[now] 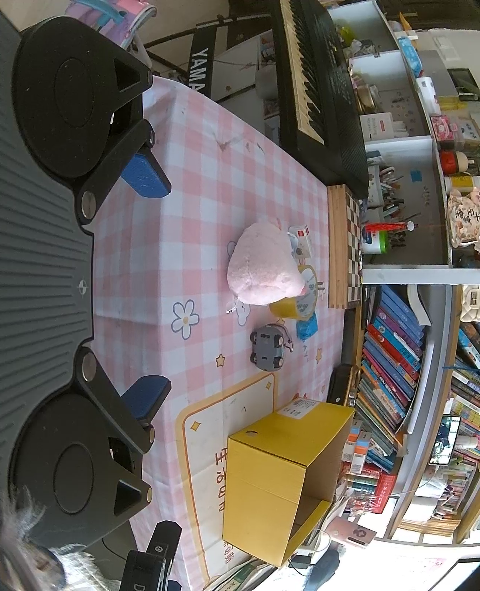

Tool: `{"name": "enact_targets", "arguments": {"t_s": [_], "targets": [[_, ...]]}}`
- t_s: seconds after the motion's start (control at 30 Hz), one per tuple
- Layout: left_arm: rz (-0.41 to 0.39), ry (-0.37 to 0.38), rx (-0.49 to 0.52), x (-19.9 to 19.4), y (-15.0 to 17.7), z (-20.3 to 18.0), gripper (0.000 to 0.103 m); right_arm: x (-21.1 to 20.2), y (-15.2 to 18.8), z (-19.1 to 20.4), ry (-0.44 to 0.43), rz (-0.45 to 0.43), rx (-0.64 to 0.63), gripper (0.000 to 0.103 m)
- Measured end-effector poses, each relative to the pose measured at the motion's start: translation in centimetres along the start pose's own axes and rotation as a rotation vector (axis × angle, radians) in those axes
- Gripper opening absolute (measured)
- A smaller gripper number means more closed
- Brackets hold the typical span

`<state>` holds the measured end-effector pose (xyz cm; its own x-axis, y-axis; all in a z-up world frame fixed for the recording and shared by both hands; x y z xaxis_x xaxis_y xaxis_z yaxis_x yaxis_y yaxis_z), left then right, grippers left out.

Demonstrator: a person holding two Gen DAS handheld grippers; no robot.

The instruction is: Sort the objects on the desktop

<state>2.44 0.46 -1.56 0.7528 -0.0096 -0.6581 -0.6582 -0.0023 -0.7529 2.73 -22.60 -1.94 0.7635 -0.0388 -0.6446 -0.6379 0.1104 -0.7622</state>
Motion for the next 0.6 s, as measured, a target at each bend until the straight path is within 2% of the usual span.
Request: {"name": "enact_targets", "arguments": {"t_s": [0.6], "targets": [[0.01, 0.0, 0.016, 0.42, -0.6, -0.14, 0.103, 0.47, -0.33, 0.18, 0.003, 0.002, -0.006, 0.103]]}}
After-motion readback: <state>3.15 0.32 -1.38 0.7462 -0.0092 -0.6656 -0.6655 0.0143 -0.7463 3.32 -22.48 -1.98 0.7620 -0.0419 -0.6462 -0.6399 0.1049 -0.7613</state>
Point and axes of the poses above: each gripper's, at about its wrist camera, not at the fingertips, and x roughly the way its jaws point, z to its left, y to its underside, the point moved 1 cm from there along x, roughly the way its jaws point, and after that the axes turned 2 degrees about z, right-handed, at the moved point
